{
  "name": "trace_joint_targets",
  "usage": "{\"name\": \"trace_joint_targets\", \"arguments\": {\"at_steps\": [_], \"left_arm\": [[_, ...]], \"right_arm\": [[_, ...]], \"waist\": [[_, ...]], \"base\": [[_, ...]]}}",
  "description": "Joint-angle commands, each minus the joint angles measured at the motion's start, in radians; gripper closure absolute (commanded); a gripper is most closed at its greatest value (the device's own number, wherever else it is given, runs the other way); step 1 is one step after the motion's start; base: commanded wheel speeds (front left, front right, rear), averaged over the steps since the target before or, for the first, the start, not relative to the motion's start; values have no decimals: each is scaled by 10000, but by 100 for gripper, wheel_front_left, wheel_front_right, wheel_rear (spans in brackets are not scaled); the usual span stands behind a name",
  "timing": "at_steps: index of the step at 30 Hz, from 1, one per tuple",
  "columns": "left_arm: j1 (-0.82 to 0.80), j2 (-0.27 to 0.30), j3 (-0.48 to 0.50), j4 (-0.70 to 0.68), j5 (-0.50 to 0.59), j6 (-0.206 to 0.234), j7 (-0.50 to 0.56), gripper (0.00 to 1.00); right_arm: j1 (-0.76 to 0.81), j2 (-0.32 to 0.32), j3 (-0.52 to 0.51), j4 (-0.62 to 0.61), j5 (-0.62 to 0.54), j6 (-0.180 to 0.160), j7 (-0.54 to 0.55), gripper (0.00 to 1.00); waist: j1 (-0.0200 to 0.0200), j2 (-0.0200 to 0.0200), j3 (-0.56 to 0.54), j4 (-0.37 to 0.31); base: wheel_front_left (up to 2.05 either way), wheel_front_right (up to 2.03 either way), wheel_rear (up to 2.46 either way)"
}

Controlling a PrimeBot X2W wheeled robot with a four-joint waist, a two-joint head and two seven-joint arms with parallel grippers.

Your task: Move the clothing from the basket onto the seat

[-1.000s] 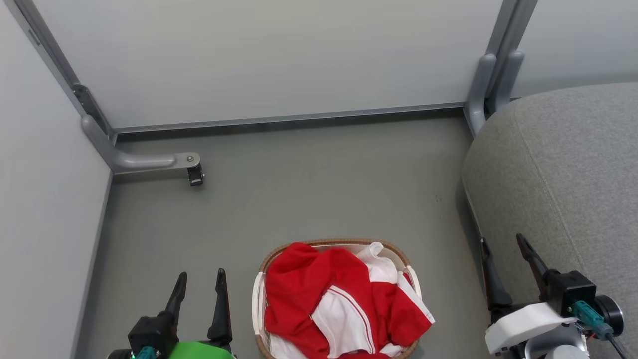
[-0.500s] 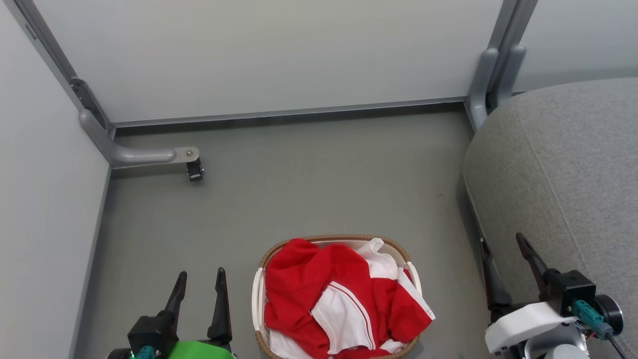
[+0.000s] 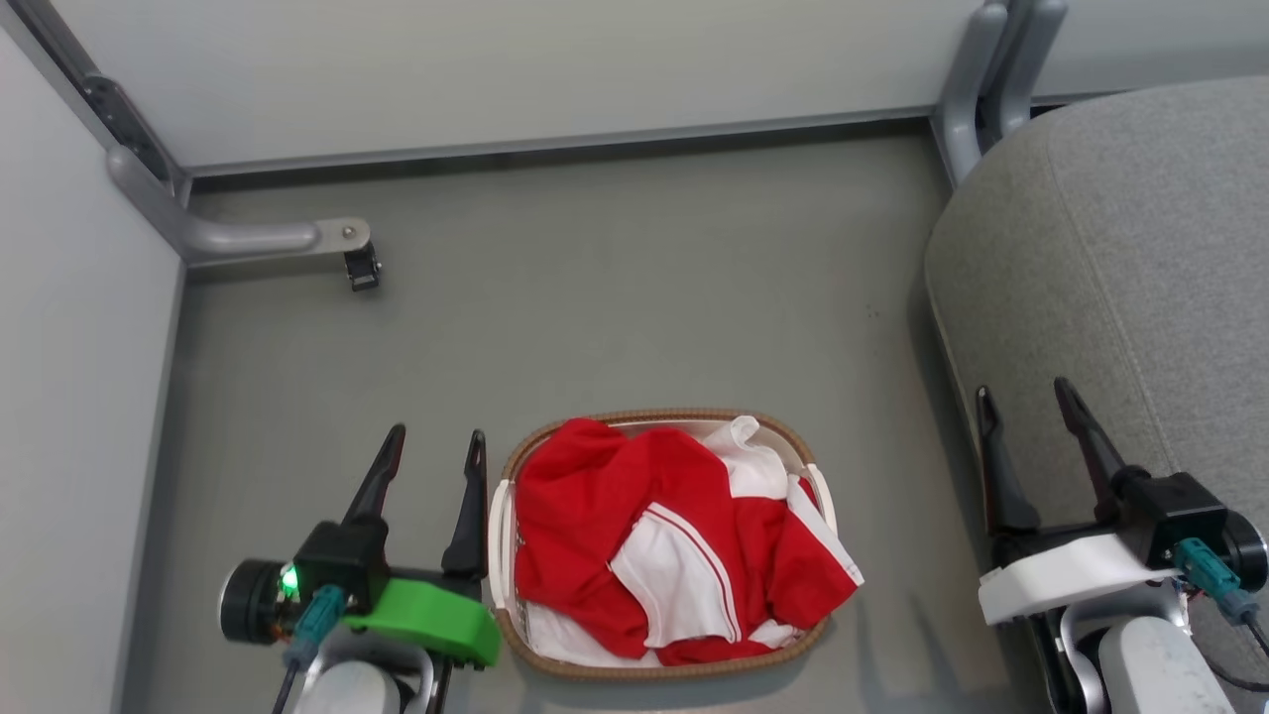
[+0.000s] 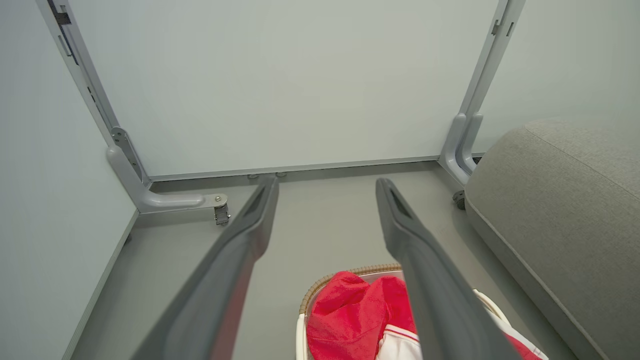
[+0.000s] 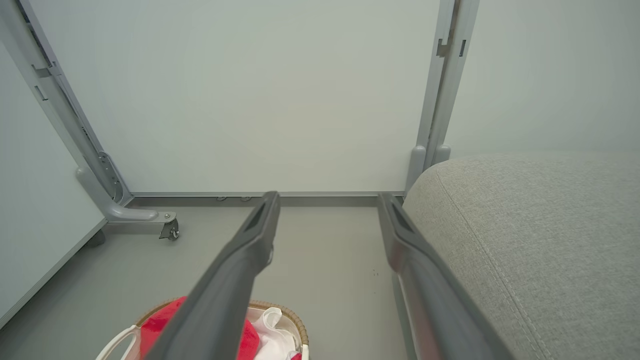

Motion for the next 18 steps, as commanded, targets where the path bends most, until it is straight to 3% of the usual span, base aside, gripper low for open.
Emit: {"name": "trace_joint_targets", "arguments": {"at_steps": [1, 10, 18], "left_arm": [[-470, 56, -63, 70, 171, -90, -6, 0], [-3277, 126, -945, 1830, 1165, -422, -2, 0], [-5480, 262, -2034, 4948, 1980, -536, 21, 0]], "right_arm": [[-205, -58, -93, -120, -74, -3, -49, 0], [-1506, -49, -282, -662, 50, -3, -49, 0], [-2495, -48, -205, -1000, 489, -5, -49, 0]], "waist": [[0, 0, 945, -259], [0, 0, 3427, -982], [0, 0, 5377, -1670]], "base": [[0, 0, 0], [0, 0, 0], [0, 0, 0]]}}
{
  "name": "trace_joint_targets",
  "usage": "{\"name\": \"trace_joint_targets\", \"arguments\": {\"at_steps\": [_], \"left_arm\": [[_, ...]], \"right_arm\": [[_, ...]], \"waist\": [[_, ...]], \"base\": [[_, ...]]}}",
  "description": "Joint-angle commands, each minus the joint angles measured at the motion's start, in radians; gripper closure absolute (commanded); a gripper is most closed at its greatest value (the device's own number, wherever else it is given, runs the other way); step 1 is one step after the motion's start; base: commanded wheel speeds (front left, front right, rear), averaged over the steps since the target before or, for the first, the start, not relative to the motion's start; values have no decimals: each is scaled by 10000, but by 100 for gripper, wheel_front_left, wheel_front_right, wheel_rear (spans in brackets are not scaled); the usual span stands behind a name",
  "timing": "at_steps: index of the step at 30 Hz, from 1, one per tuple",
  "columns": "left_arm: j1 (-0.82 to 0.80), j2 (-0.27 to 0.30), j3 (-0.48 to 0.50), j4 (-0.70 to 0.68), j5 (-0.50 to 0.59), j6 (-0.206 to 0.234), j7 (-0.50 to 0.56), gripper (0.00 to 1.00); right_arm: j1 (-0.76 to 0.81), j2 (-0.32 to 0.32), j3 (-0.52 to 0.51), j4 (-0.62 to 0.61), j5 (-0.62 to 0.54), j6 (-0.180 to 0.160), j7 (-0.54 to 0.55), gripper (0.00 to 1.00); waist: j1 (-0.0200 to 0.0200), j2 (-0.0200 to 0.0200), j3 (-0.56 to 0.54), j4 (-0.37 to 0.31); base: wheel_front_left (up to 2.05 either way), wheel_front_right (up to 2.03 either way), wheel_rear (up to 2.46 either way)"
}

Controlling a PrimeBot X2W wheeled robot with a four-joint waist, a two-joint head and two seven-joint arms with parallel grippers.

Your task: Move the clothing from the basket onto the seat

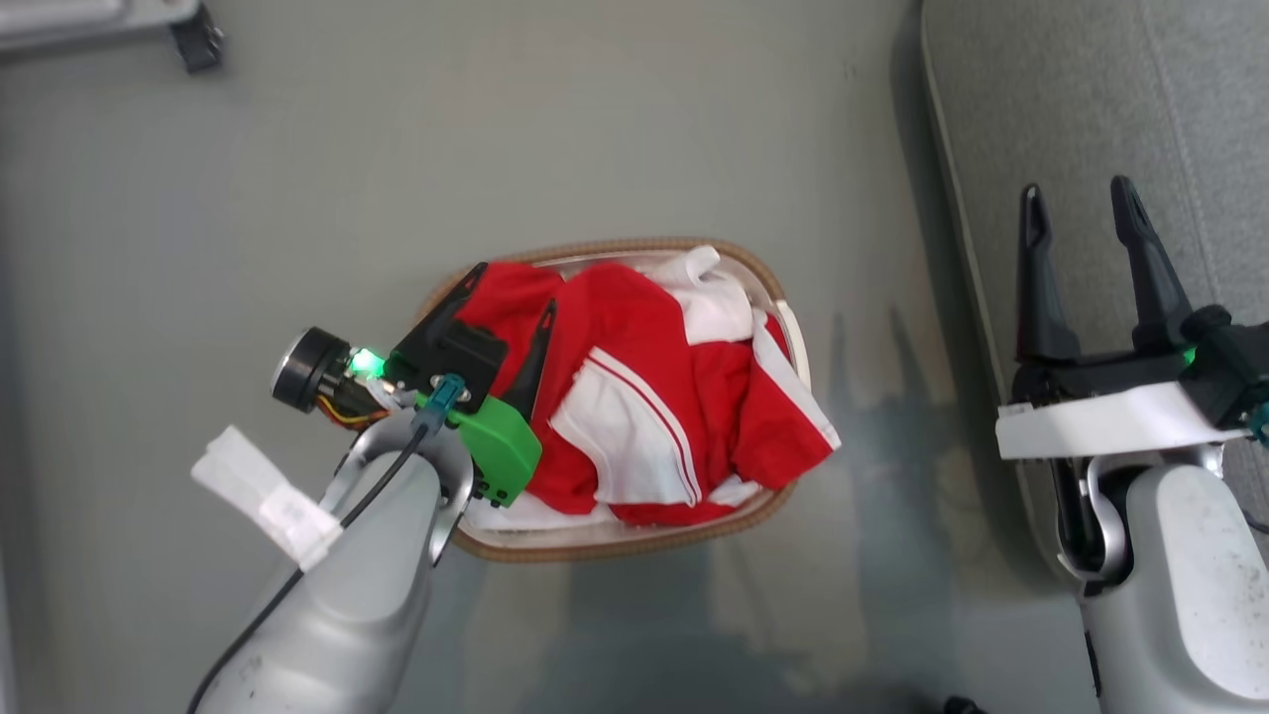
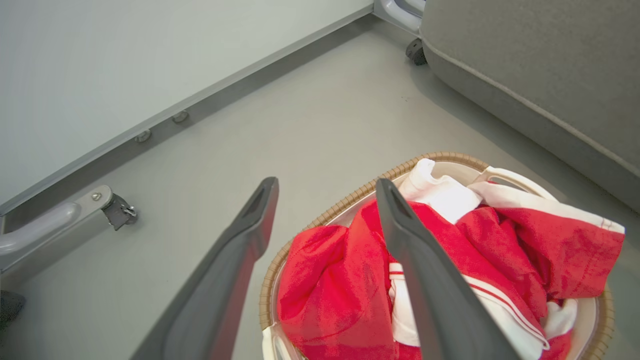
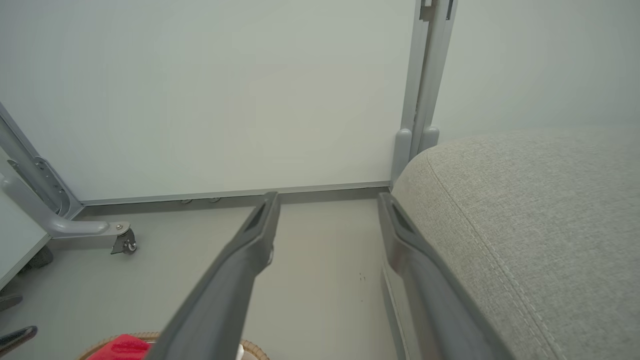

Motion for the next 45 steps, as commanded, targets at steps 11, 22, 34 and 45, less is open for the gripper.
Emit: {"name": "trace_joint_targets", "arguments": {"at_steps": [11, 22, 34, 45], "left_arm": [[-2307, 430, -623, 3229, 678, 258, 590, 0], [-3335, 735, -749, 4601, 827, 928, 1230, 0], [-3163, 242, -802, 4975, 295, 720, 1061, 100], [-2471, -56, -1132, 4700, -126, 256, 272, 100]], "right_arm": [[-933, -26, 562, -249, 718, -6, -49, 0], [-1127, -27, 896, -173, 1287, -6, -49, 0], [-1072, -29, 763, 91, 1415, -6, -49, 0], [-598, -35, 529, 646, 718, -6, -49, 0]], "waist": [[-1, -1, 3233, -1620], [-1, -1, 3639, -2021], [-1, -1, 3226, -1910], [-1, -1, 1404, -1004]], "base": [[0, 0, 0], [0, 0, 0], [0, 0, 0], [0, 0, 0]]}}
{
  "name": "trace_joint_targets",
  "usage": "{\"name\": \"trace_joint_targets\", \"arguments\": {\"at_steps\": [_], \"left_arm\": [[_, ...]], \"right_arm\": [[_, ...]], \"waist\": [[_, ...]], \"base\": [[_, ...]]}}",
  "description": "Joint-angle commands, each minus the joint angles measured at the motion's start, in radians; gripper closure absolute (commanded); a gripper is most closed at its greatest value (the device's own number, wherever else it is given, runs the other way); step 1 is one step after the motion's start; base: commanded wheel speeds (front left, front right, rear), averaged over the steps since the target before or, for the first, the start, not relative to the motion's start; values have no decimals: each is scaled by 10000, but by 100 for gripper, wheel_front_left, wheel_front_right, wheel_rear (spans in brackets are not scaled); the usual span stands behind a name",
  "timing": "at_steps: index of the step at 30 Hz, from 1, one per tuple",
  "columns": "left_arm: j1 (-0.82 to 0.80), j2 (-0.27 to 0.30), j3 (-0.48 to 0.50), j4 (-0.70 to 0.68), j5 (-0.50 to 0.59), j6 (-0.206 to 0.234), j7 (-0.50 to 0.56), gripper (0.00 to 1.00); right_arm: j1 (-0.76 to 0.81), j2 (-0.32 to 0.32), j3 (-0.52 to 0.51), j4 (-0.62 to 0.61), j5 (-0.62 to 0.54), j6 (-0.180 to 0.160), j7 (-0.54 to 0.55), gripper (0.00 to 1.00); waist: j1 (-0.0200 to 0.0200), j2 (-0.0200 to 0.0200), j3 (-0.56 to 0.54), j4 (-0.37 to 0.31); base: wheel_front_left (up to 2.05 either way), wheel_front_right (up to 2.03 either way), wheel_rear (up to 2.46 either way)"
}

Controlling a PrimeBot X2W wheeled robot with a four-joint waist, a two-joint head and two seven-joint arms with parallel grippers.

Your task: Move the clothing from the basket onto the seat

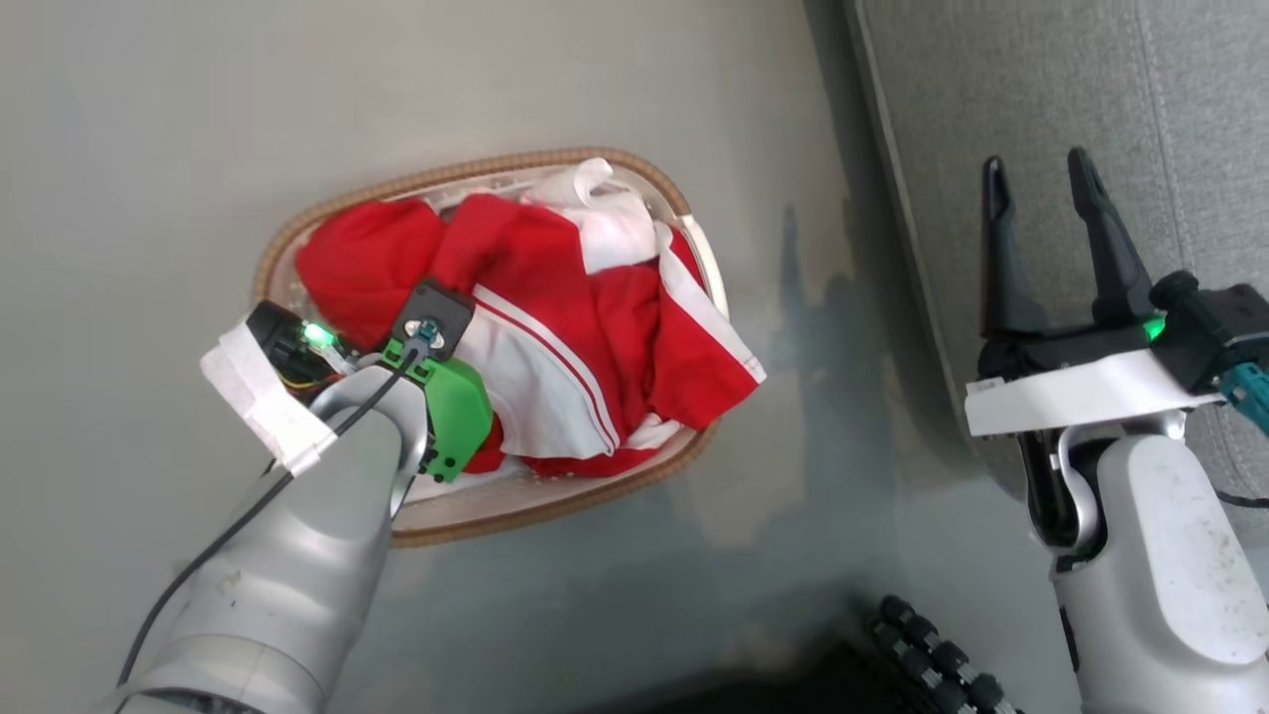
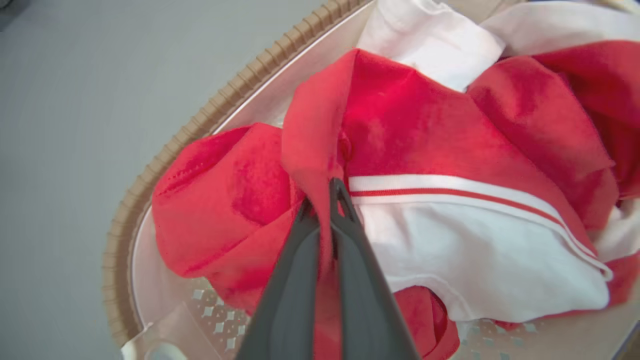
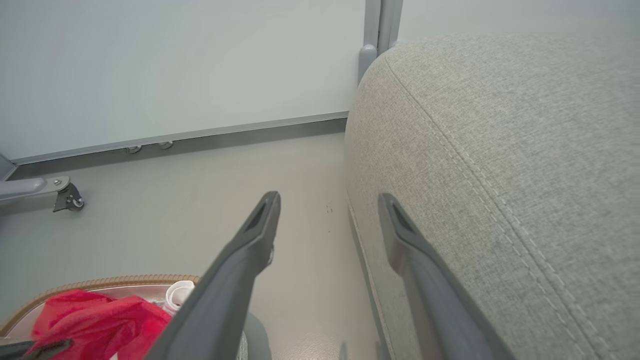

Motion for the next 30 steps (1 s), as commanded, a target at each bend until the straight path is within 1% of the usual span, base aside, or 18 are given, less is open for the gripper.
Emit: {"name": "trace_joint_targets", "arguments": {"at_steps": [1, 4, 8, 13, 16, 20, 23, 27, 30], "left_arm": [[227, -27, -90, -146, -112, -113, -116, 100], [481, -68, -260, -543, -376, -274, -257, 100], [836, -78, -830, -1321, -767, -390, -318, 100], [1188, -65, -2286, -2374, -1798, -387, -317, 100], [1094, -63, -3156, -2852, -2500, -389, -54, 100], [817, 371, -4162, -3695, -3388, -380, 393, 100], [547, 821, -4748, -4509, -4134, -379, 786, 100], [119, 1418, -5200, -5551, -4874, -378, 1323, 100], [-297, 1851, -5307, -6208, -5308, -371, 1707, 100]], "right_arm": [[222, -46, -85, 80, -200, -6, -49, 0], [478, -49, -224, 192, -471, -6, -49, 0], [902, -49, -397, 373, -833, -7, -49, 0], [1601, -51, -441, 677, -1073, -7, -49, 0], [1990, -48, -405, 870, -1150, -7, -49, 0], [2564, -48, -284, 1089, -1176, -7, -49, 0], [2946, -50, -235, 1212, -1147, -7, -49, 0], [3349, -48, -211, 1332, -1188, -7, -51, 0], [3500, -48, -193, 1345, -1208, -7, -49, 0]], "waist": [[-1, 0, -1079, 648], [-1, 0, -1738, 937], [-1, 0, -2769, 1287], [-1, 0, -4149, 1581], [-1, 0, -4911, 1666], [-1, 0, -5901, 1655], [-1, 0, -6560, 1607], [-1, 0, -7255, 1533], [-1, 0, -7537, 1459]], "base": [[0, 0, 0], [0, 0, 0], [0, 0, 0], [0, 0, 0], [0, 0, 0], [0, 0, 0], [0, 0, 0], [0, 0, 0], [0, 0, 0]]}}
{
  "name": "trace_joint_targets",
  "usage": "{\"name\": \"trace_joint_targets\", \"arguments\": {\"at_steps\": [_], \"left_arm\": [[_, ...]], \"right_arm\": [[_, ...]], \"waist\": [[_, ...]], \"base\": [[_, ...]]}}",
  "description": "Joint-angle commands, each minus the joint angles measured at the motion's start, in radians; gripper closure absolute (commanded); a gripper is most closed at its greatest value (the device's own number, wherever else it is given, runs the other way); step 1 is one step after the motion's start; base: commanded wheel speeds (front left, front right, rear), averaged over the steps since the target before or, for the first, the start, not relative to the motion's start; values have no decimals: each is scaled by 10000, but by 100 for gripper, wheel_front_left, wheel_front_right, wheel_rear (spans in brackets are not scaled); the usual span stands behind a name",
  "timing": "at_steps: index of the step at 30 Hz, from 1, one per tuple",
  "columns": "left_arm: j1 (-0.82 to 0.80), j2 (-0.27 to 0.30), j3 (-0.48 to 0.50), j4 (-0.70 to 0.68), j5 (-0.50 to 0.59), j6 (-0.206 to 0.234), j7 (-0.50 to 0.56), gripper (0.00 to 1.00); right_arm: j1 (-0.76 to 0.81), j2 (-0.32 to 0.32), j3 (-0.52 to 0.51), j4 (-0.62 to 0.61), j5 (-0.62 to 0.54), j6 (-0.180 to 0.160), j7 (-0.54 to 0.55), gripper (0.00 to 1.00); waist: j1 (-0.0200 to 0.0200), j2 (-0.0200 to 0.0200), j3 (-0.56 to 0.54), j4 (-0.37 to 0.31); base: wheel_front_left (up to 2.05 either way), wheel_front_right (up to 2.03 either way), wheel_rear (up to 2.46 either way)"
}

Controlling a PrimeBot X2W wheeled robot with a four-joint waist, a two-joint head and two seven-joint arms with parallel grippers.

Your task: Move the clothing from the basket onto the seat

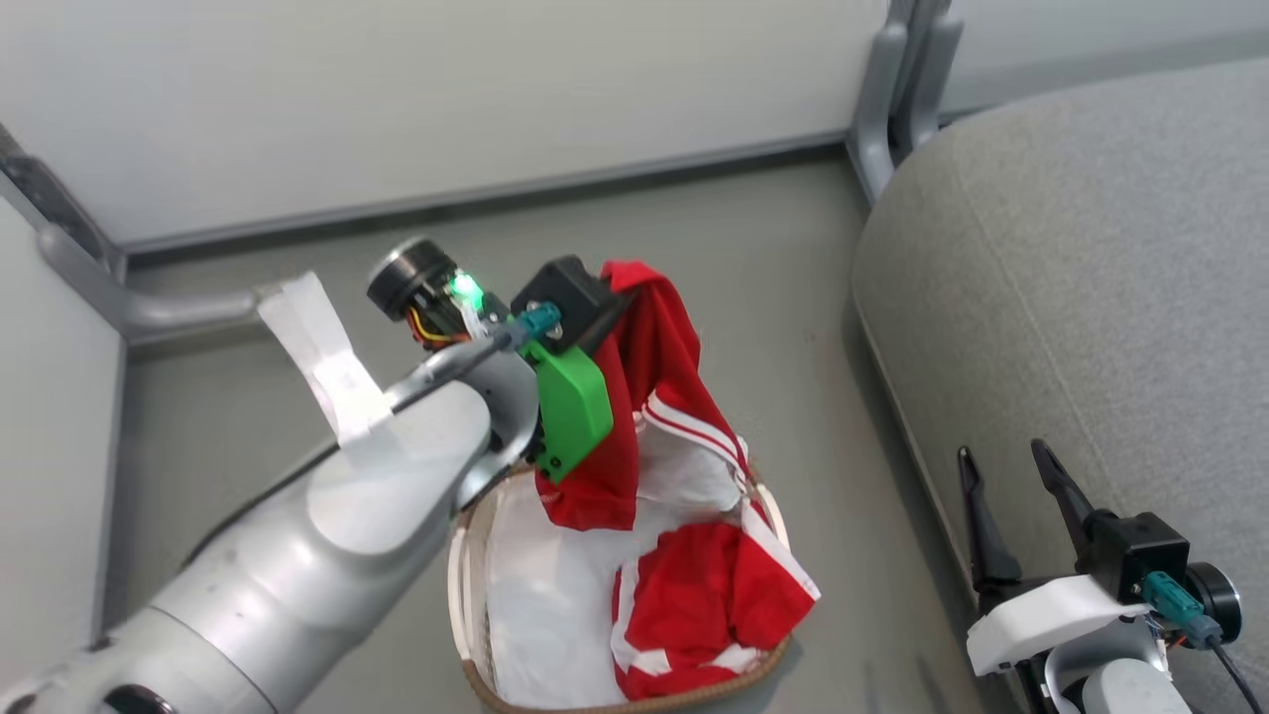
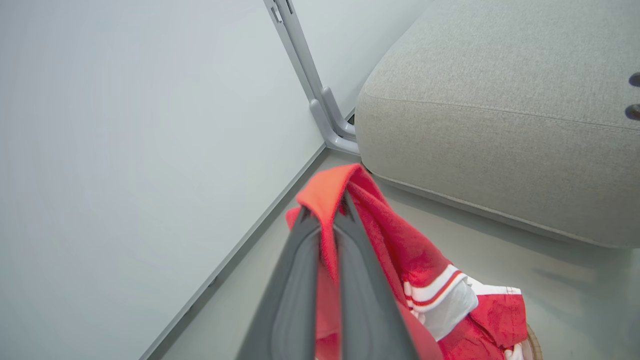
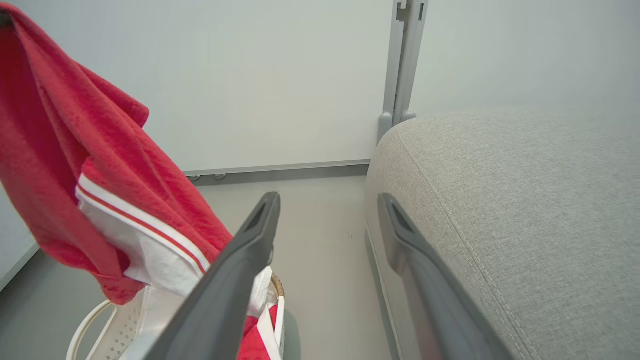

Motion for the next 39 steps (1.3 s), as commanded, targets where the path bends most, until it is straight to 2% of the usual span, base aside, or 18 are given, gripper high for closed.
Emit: {"name": "trace_joint_targets", "arguments": {"at_steps": [1, 9, 17, 21, 26, 33, 34, 35, 36, 37, 39], "left_arm": [[-318, 193, 6, -244, -202, 28, 123, 100], [-1306, 564, 124, -902, -495, 26, 620, 100], [-1648, 412, 75, -1077, -655, 26, 650, 100], [-1681, 325, -63, -1297, -696, 27, 614, 100], [-1764, 163, -319, -1736, -743, 27, 547, 100], [-1655, 80, -411, -2313, -840, 78, 545, 100], [-1599, 101, -407, -2369, -854, 96, 550, 100], [-1525, 140, -382, -2413, -906, 126, 543, 100], [-1452, 187, -362, -2453, -928, 163, 531, 100], [-1360, 250, -332, -2498, -957, 219, 531, 100], [-1221, 347, -262, -2538, -1061, 303, 510, 100]], "right_arm": [[190, -48, -3, -6, -56, -7, -49, 0], [-177, -44, 446, -122, 10, -7, -49, 0], [-1171, -52, 2613, -303, 236, -7, -49, 0], [-2006, -50, 3261, 245, -75, -7, -49, 0], [-3046, -50, 4032, 1624, -427, -7, -46, 0], [-4064, -47, 4812, 3356, -113, -8, -37, 0], [-4202, -47, 4950, 3533, 20, -8, -37, 22], [-4330, -47, 5053, 3675, 153, -8, -37, 64], [-4405, -47, 5137, 3771, 248, -8, -37, 96], [-4462, -47, 5214, 3849, 340, -8, -37, 100], [-4576, -49, 5301, 3958, 474, -8, -37, 100]], "waist": [[1, -1, -1135, 67], [1, -1, -1231, -56], [1, -1, -1279, -23], [1, -1, -1359, 115], [1, -1, -1474, 365], [1, -1, -1602, 600], [1, -1, -1614, 629], [1, -1, -1623, 650], [1, -1, -1632, 661], [1, -1, -1640, 668], [1, -1, -1641, 666]], "base": [[0, 0, 0], [0, 0, 0], [0, 0, 0], [0, 0, 0], [0, 0, 0], [0, 0, 0], [0, 0, 0], [0, 0, 0], [0, 0, 0], [0, 0, 0], [0, 0, 0]]}}
